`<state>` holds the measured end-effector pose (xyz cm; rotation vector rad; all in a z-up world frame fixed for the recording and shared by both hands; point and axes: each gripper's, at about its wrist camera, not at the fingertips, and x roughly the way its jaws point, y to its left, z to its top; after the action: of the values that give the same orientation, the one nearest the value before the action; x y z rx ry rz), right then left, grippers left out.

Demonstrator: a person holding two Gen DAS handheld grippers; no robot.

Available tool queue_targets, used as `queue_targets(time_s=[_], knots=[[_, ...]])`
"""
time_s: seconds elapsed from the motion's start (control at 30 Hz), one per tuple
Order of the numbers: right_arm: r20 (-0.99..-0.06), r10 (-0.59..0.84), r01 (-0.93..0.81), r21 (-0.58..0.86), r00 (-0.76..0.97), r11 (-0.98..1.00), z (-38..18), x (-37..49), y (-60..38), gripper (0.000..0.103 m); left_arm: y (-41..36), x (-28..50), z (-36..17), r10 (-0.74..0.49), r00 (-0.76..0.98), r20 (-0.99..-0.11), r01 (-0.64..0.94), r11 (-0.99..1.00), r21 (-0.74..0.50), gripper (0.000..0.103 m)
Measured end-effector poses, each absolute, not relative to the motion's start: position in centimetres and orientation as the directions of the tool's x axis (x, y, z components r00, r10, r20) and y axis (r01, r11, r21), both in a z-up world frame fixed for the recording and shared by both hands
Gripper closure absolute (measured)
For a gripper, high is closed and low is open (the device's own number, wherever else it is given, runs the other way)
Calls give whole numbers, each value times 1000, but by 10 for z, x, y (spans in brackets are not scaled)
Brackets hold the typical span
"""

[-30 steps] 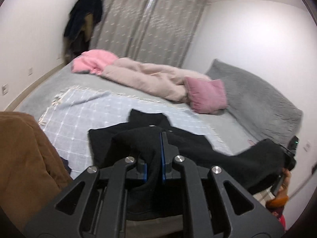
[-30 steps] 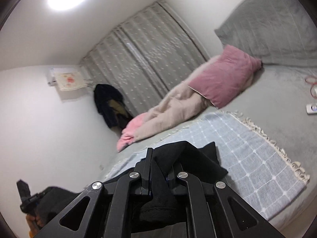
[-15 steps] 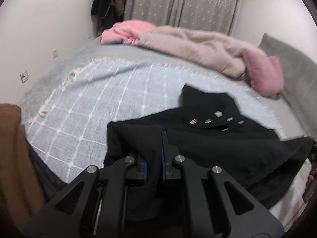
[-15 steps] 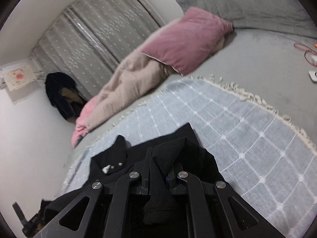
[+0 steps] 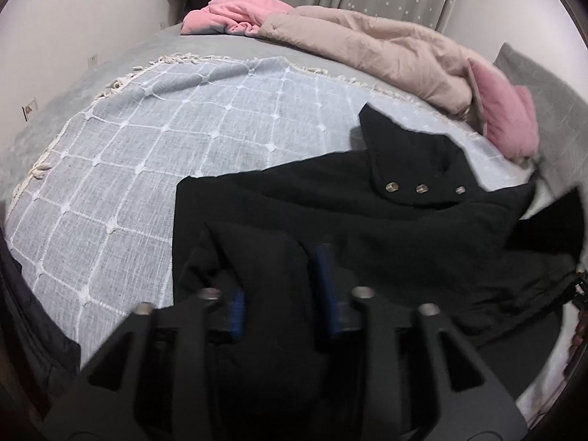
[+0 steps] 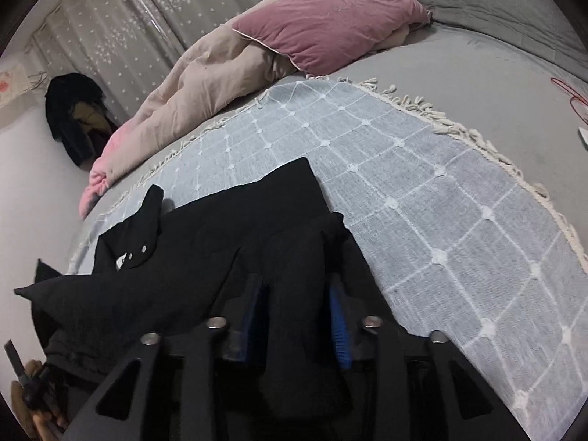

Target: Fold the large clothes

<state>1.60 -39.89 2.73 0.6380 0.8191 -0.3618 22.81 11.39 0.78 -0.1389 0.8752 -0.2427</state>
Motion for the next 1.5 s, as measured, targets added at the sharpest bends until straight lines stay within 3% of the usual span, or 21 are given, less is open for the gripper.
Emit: queue_targets(time_s=[0.1,0.2,0.37,0.53,0.67,0.77,0.9,1.03,1.2,1.33,1.37,1.4,1.47,1.5], knots=[[-725,-75,520,413,684,748,54,-6,-396,38,118,211,30,-313,657,-685,190,949,-251,26],[-723,-79,495,386,687,778,73,-17,-383,32,112,187,51,-322,689,-649,253,946,-201,24],[-781,-41,384,260,624,886,79,-15,-342,31,76,152,65,-367,675,-640,408,908,-90,23],[-854,34,251,191,519,949,49,12,-293,31,33,140,43,-436,534,-724,574,816,-68,23],[-906,57,174,142,420,975,22,46,-262,31,-1,152,10,-415,417,-809,630,773,-72,23],[-906,68,128,133,418,983,15,78,-256,31,-11,185,-8,-400,383,-833,595,796,-109,23],[-830,127,176,260,543,949,8,108,-283,31,18,237,-14,-346,459,-819,420,896,-143,23],[-810,-91,423,204,580,883,8,97,-336,31,81,263,-5,-176,564,-807,158,982,-104,23],[-700,-226,590,333,677,736,42,33,-399,29,131,256,19,-65,649,-758,14,997,-73,23],[-718,-239,604,305,654,736,39,19,-402,22,157,272,4,-164,594,-788,-27,975,-223,23],[-728,-242,604,284,641,745,34,22,-400,22,160,277,-2,-202,574,-793,-31,963,-268,28],[-742,-239,600,264,627,755,23,27,-398,22,161,281,-8,-227,559,-798,-36,954,-297,39],[-763,-204,584,264,613,768,6,37,-398,23,153,284,-16,-233,544,-806,-35,953,-299,44],[-776,-178,576,272,605,771,-5,41,-398,31,150,280,-15,-223,560,-798,-24,958,-284,52]])
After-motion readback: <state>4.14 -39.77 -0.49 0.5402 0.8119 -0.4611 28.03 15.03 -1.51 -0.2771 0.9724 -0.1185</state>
